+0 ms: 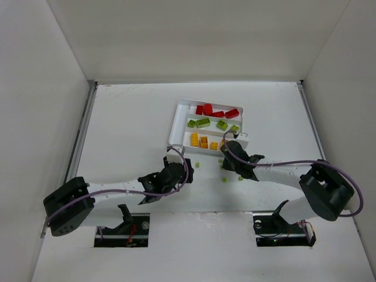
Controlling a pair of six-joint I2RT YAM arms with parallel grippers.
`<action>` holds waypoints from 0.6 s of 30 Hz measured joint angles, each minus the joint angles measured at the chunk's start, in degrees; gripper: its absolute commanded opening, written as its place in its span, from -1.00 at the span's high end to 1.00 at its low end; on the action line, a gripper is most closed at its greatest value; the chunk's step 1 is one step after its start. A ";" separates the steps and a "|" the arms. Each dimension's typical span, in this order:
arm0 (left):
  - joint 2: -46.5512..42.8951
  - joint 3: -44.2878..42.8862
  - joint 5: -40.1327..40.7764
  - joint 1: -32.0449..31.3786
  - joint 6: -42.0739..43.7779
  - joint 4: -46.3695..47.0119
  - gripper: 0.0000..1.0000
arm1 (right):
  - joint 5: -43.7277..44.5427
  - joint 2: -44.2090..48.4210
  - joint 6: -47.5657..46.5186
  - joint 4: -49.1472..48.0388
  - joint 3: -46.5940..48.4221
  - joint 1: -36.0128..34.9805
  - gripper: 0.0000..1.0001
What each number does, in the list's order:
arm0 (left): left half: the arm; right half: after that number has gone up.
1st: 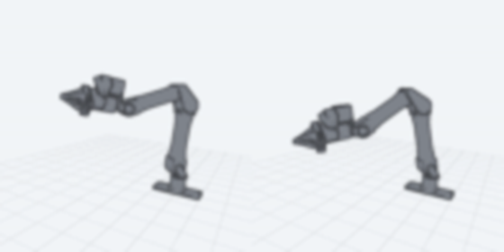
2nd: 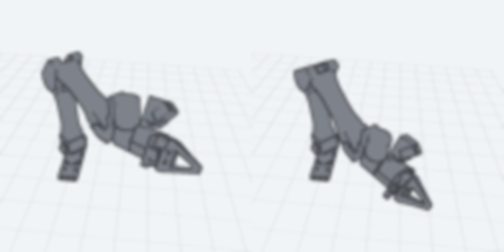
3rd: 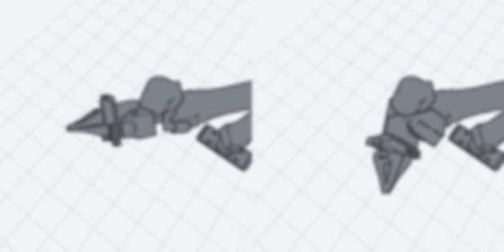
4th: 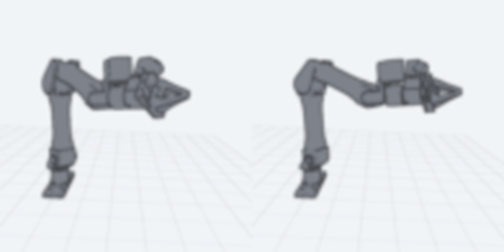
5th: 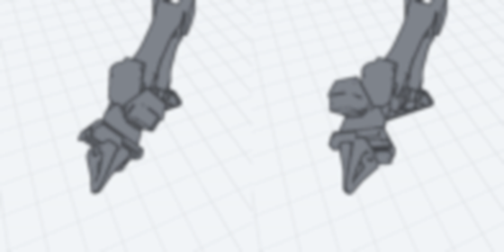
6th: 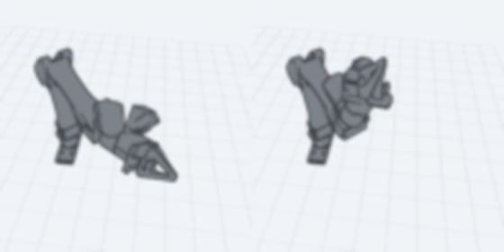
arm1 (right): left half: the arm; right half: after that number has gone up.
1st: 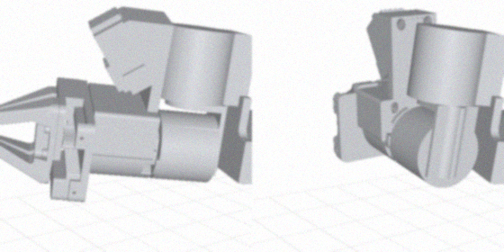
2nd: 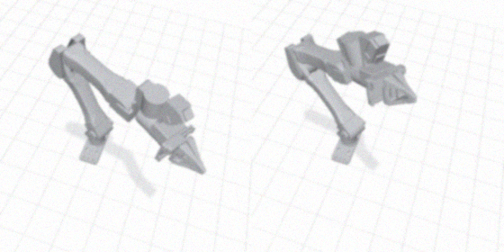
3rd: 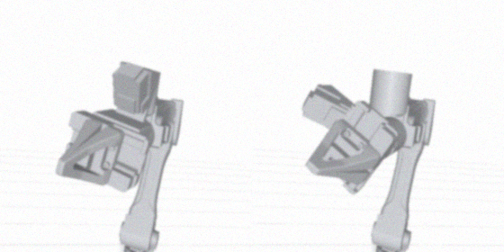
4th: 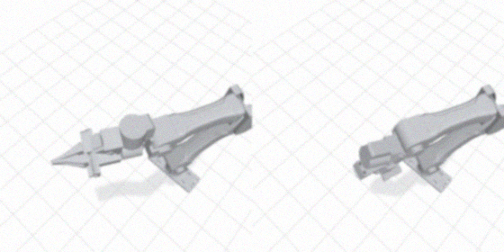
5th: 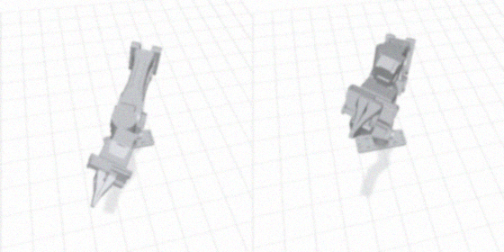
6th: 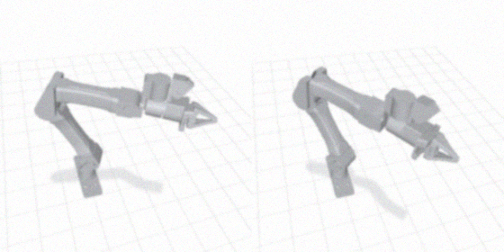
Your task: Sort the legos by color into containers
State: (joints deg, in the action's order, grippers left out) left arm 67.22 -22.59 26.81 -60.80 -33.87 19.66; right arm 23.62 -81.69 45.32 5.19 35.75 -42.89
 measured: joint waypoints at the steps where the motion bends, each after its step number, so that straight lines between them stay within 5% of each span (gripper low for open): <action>1: 1.07 -0.04 -0.09 -0.07 0.20 0.50 -0.09 | 0.02 -0.07 0.00 0.24 0.15 0.00 0.70; 10: 4.24 0.00 0.22 -0.59 0.81 3.67 -0.08 | -0.70 1.77 -1.75 2.32 5.79 -0.28 0.70; 18: -17.05 10.36 3.98 2.86 -2.45 3.37 -0.08 | -8.17 -13.79 -3.96 -4.37 28.26 -1.44 0.68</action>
State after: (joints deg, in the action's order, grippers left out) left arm 50.17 -12.23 30.79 -57.93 -36.32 23.03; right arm 15.44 -95.48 41.36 0.82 64.01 -44.34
